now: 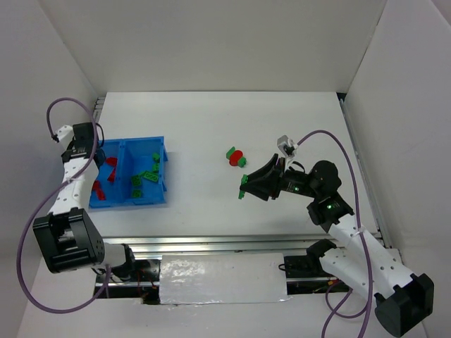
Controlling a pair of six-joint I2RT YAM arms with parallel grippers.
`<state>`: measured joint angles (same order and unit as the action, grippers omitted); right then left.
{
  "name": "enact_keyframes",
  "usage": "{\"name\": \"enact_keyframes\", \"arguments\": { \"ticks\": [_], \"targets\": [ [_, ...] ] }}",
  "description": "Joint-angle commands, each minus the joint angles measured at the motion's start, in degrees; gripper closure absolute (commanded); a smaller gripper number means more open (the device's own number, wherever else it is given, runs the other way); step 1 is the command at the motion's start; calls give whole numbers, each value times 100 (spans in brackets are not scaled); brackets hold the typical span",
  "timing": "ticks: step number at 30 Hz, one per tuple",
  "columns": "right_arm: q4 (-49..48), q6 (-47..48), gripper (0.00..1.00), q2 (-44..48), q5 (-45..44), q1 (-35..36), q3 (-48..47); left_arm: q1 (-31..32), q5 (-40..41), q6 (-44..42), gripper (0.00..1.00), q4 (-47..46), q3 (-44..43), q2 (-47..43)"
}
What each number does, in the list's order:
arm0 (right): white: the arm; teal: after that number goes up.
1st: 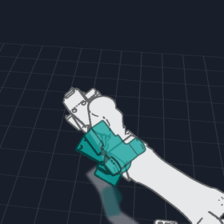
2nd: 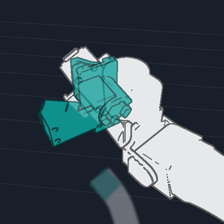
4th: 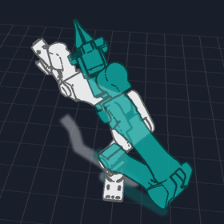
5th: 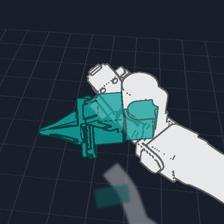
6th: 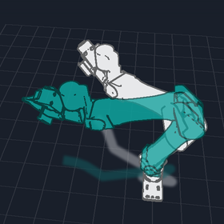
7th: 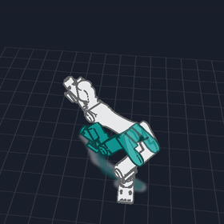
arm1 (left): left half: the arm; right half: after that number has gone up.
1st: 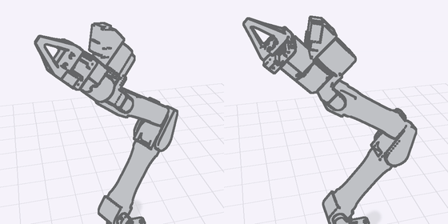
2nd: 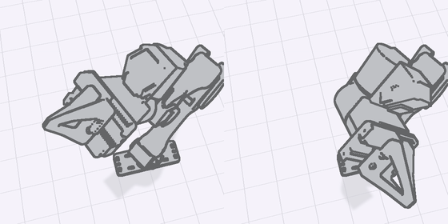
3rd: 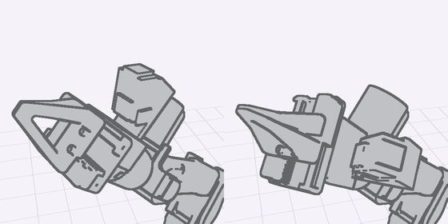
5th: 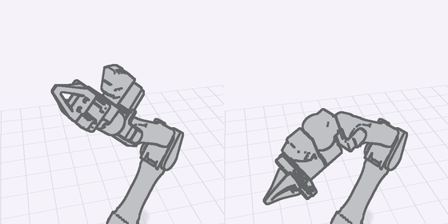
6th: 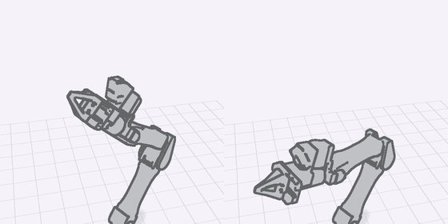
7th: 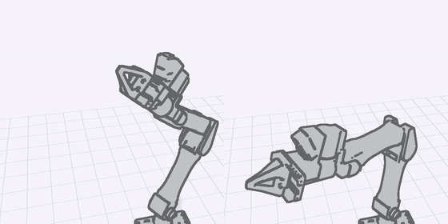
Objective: Sort the legos into containers by color
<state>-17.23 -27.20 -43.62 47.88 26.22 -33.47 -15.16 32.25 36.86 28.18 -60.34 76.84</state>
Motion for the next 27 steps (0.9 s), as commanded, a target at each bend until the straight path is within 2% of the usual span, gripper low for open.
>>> {"name": "enact_keyframes", "arguments": {
  "ticks": [1,3,5,9,13,15,16,17,20,21,23,24,26,27],
  "targets": [
    [-158,110,100,20,152,-20,-142,-101,-263,119,39,-208,-66,-116],
    [-96,154,100,20,152,-20,-168,-101,-228,242,25,-173,-31,-134],
    [-87,128,100,28,195,-20,-168,-180,-333,356,2,-173,-13,-108],
    [-61,57,100,20,161,-29,-168,-260,-640,305,1,-199,-57,-317],
    [-26,-22,100,-15,65,-20,-212,-181,-1570,-161,0,-636,22,-959],
    [-43,-127,100,-33,-93,-29,-265,-119,-3191,-633,0,-1005,196,-1510],
    [-43,-180,100,-42,-164,-29,-282,-32,-3938,-715,0,-1573,302,-1697],
    [-69,-311,100,-59,-217,-29,-335,73,-5355,-742,1,-1875,416,-1907],
    [-219,-531,100,-182,-156,-38,-440,880,-7444,-471,0,-3289,935,-2567],
    [-341,-575,99,-208,-104,-38,-475,1527,-7731,-304,0,-3589,1127,-2795],
    [-438,-715,99,-305,132,-29,-572,2347,-8014,-171,0,-4256,1252,-2920],
    [-613,-786,99,-332,221,-20,-599,3116,-8206,-110,1,-4495,1331,-2972],
    [-1216,-1092,99,-367,597,-3,-547,3850,-7938,-335,0,-4603,1253,-2903],
    [-1465,-1251,99,-367,678,24,-433,4463,-7805,-459,0,-4550,1209,-2833]
  ]
}}
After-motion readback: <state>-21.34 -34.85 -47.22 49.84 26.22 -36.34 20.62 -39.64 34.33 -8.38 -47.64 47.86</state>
